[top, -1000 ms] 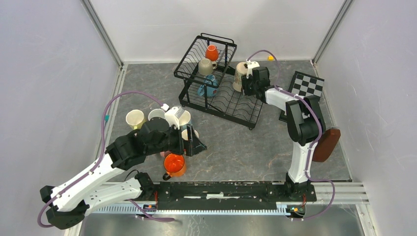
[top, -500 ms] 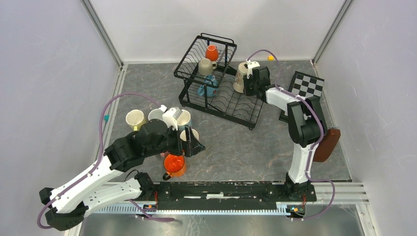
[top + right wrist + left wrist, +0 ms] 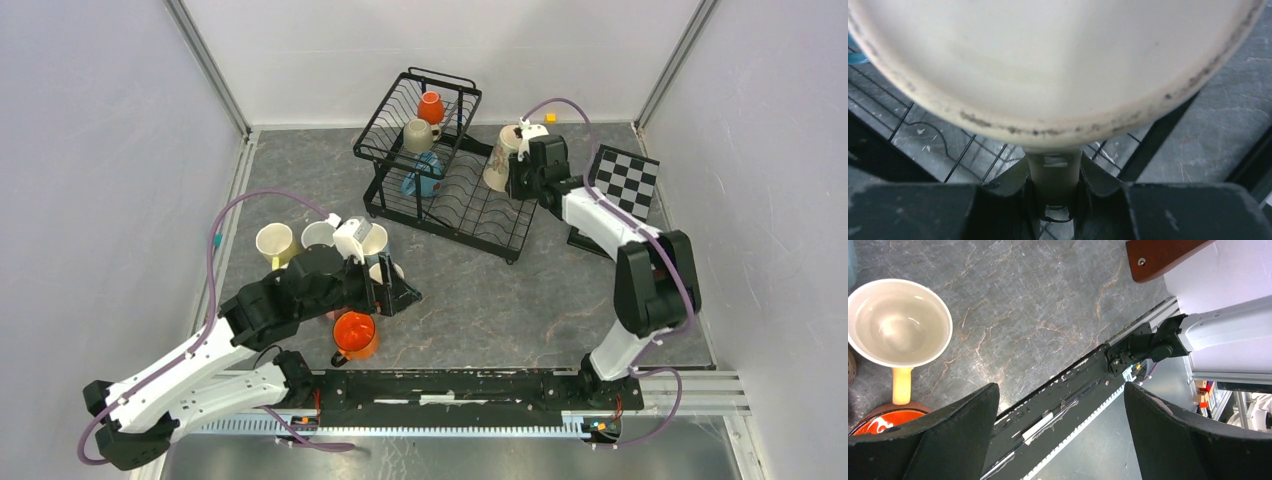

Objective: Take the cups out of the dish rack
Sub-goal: Unload the cup from the dish rack.

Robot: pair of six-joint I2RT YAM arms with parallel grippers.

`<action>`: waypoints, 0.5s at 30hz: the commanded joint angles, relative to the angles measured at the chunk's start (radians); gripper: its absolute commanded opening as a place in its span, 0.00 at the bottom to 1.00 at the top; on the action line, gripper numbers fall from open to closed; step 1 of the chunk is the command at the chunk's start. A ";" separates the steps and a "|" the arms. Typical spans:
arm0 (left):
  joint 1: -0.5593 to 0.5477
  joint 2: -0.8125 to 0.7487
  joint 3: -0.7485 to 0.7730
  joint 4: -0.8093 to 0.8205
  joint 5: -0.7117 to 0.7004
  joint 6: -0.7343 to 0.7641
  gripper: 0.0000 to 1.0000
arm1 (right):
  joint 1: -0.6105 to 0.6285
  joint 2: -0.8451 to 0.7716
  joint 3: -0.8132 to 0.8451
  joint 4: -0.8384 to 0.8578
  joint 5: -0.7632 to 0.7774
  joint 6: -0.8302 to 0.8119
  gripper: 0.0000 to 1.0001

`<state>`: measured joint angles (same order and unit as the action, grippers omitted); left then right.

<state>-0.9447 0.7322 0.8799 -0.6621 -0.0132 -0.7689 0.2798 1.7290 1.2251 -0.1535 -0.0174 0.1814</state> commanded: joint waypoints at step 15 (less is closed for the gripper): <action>0.005 0.054 -0.081 0.375 0.002 -0.091 1.00 | 0.015 -0.622 -0.287 -0.099 -0.073 0.128 0.00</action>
<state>-0.9440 0.7692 0.8135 -0.4274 -0.0166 -0.8162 0.2832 1.2343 0.9516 -0.3214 -0.0299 0.2741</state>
